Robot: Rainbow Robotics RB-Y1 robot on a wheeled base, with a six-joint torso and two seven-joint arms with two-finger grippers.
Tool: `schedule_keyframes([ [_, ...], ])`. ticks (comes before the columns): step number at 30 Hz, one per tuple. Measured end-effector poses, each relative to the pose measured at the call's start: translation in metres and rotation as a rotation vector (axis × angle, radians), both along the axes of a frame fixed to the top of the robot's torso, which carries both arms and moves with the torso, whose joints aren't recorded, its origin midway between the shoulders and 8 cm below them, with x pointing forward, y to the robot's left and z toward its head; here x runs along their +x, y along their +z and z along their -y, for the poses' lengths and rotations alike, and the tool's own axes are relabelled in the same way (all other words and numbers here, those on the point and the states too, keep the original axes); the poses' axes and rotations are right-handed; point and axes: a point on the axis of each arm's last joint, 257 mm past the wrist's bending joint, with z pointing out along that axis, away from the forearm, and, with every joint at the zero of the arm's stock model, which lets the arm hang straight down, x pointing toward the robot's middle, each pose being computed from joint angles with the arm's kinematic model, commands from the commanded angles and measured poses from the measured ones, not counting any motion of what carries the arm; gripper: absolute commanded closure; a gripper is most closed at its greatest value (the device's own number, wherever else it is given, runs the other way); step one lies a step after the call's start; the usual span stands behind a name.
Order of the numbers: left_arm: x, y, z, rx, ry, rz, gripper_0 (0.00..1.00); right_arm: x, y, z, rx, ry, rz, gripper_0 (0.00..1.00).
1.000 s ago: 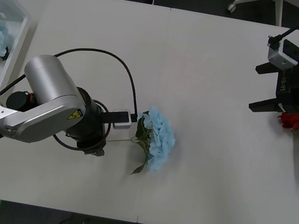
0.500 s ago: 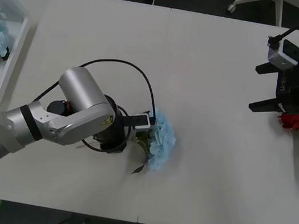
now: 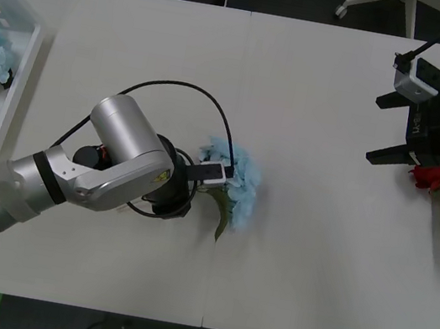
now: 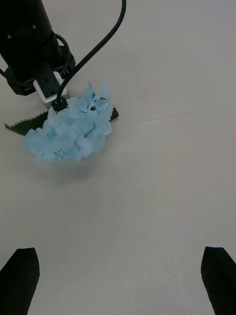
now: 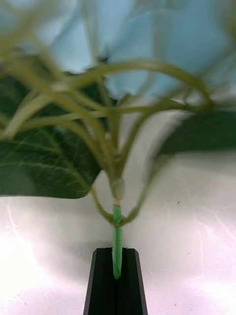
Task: Put the red flowers into the right box and the blue flowers into the left box
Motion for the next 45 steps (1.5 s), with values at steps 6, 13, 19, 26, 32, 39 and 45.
schedule_keyframes([
  [6,-0.008,0.035,0.014,-0.023,-0.045,0.021,1.0,0.0,0.0,0.0,0.0,0.0,0.0,0.05],
  [13,0.013,0.11,-0.01,-0.11,0.058,0.045,1.0,0.0,0.0,0.0,0.0,0.0,0.0,0.05],
  [19,0.054,0.185,-0.096,-0.205,0.255,0.18,1.0,0.0,0.0,0.0,0.0,0.0,0.0,0.05],
  [26,0.067,0.251,-0.249,-0.233,0.543,0.338,1.0,0.0,0.0,0.0,0.0,0.0,0.0,0.05],
  [32,0.057,0.295,-0.371,-0.199,0.779,0.448,1.0,0.0,0.0,0.0,0.0,0.0,0.0,0.05],
  [39,0.06,0.296,-0.475,-0.133,0.899,0.503,1.0,0.0,0.0,0.0,0.0,0.0,0.0,0.05],
  [45,0.051,0.267,-0.548,-0.106,1.022,0.5,1.0,0.0,0.0,0.0,0.0,0.001,-0.001,0.05],
])
